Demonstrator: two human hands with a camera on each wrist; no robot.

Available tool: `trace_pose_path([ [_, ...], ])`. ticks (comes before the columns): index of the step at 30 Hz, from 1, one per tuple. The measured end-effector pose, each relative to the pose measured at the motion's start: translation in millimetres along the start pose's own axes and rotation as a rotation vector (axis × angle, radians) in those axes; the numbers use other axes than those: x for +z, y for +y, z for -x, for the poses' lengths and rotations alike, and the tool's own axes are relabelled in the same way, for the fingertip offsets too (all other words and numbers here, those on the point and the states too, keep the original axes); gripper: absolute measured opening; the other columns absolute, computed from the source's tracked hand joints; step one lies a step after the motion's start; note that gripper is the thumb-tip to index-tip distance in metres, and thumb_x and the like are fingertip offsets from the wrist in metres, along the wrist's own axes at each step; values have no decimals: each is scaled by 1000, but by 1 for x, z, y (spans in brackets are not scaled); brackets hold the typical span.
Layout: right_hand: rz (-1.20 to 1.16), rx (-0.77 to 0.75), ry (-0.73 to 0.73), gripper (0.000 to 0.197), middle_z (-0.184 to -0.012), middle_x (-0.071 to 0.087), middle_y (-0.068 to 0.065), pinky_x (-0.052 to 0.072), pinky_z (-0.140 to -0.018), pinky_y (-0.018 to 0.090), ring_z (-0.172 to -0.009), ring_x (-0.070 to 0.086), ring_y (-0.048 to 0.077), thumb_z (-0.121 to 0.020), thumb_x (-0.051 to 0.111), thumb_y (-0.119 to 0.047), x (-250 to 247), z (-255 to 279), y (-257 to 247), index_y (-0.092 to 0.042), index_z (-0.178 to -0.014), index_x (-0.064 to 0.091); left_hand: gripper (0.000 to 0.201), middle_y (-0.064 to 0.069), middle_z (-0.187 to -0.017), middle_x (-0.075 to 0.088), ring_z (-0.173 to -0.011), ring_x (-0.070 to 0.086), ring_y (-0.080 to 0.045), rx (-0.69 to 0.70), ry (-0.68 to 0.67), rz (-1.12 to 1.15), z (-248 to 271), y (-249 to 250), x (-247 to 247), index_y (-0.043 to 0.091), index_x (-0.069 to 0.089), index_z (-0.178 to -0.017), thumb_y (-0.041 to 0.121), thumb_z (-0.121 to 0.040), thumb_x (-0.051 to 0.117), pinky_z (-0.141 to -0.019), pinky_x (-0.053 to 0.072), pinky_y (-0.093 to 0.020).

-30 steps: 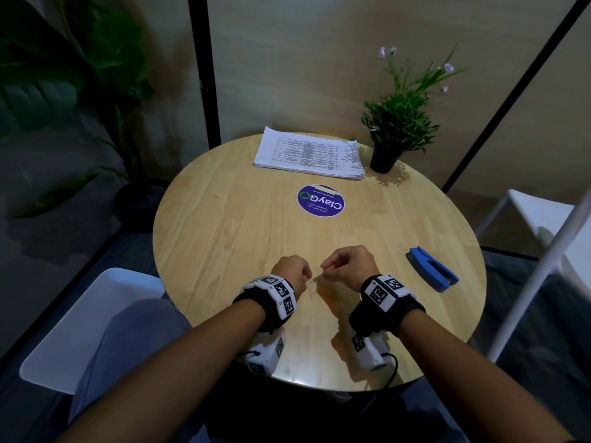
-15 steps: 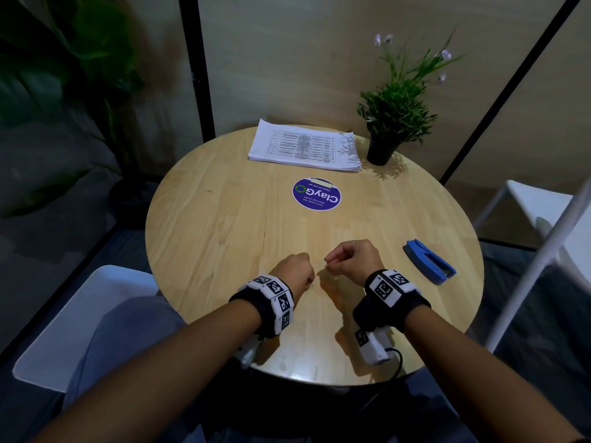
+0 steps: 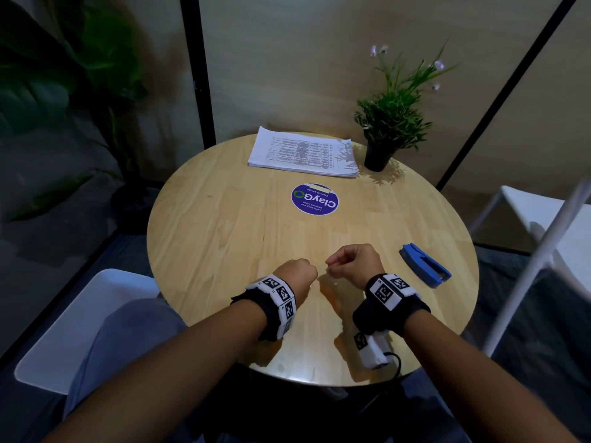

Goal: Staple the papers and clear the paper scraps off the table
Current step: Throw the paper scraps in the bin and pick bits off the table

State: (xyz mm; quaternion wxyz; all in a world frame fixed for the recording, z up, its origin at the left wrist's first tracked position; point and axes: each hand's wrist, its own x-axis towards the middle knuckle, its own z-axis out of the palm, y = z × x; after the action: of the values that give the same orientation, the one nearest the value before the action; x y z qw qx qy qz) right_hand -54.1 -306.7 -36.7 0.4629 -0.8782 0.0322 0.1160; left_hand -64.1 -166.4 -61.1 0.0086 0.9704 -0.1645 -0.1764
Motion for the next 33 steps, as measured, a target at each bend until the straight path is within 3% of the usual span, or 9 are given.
trace_pose_path([
  [5, -15, 15, 3, 19, -72, 69, 8, 53, -64, 18, -66, 65, 16, -74, 72, 5, 1, 4, 0, -13, -69, 70, 19, -21, -112, 62, -102, 62, -35, -37, -2, 78, -2, 0, -7, -1, 62, -106, 5, -90, 55, -86, 49, -36],
  [7, -9, 25, 5, 17, -74, 70, 9, 54, -66, 19, -68, 66, 17, -74, 72, 4, 2, 5, -1, -13, -70, 70, 10, -18, -106, 68, -97, 66, -33, -91, 20, 233, -2, -7, -11, 2, 67, -92, 8, -85, 62, -84, 52, -34],
  [11, -11, 16, 7, 21, -67, 68, 6, 55, -68, 24, -62, 63, 15, -71, 74, 4, 9, 6, -13, -15, -65, 69, 13, -11, -92, 75, -88, 70, -23, -168, 117, 597, 8, -41, -17, 4, 76, -86, 10, -77, 69, -73, 51, -23],
  [15, -61, -16, -42, 27, -61, 67, 5, 56, -75, 35, -59, 62, 19, -67, 76, 7, 32, 3, -39, -17, -59, 68, 9, -6, -68, 71, -62, 65, -16, -213, 235, 774, 36, -88, -32, 2, 76, -81, 6, -74, 71, -69, 53, -24],
  [21, -124, -124, -185, 29, -60, 68, 7, 57, -83, 45, -63, 65, 24, -66, 75, 9, 104, -3, -105, -18, -57, 70, 9, -15, -72, 71, -53, 62, -12, -322, 361, 765, 99, -175, -51, 0, 75, -78, 9, -75, 74, -68, 59, -27],
  [24, -129, -189, -266, 29, -58, 67, 7, 57, -82, 46, -64, 65, 26, -67, 76, 8, 148, -2, -141, -18, -54, 70, 8, -7, -63, 67, -52, 60, -10, -389, 400, 734, 136, -218, -51, 0, 75, -78, 8, -76, 75, -61, 57, -22],
  [28, -32, -262, -367, 23, -66, 67, 11, 58, -79, 40, -65, 65, 21, -70, 75, 2, 206, 7, -188, -17, -60, 69, 6, 9, -56, 61, -52, 55, -1, -499, 423, 727, 180, -270, -36, 4, 77, -78, 5, -75, 72, -69, 56, -26],
  [30, 54, -293, -402, 24, -66, 66, 9, 57, -79, 36, -65, 63, 19, -72, 73, 1, 233, 9, -207, -18, -60, 67, 5, 9, -53, 61, -49, 57, 0, -565, 431, 746, 198, -290, -22, 6, 76, -75, 6, -74, 71, -65, 55, -21],
  [33, 251, -343, -453, 26, -69, 68, 6, 57, -79, 32, -71, 65, 17, -69, 72, 0, 267, 8, -225, -22, -58, 65, 1, 8, -53, 61, -35, 54, 4, -623, 391, 799, 216, -311, 2, 6, 74, -73, 6, -73, 73, -45, 46, -7],
])
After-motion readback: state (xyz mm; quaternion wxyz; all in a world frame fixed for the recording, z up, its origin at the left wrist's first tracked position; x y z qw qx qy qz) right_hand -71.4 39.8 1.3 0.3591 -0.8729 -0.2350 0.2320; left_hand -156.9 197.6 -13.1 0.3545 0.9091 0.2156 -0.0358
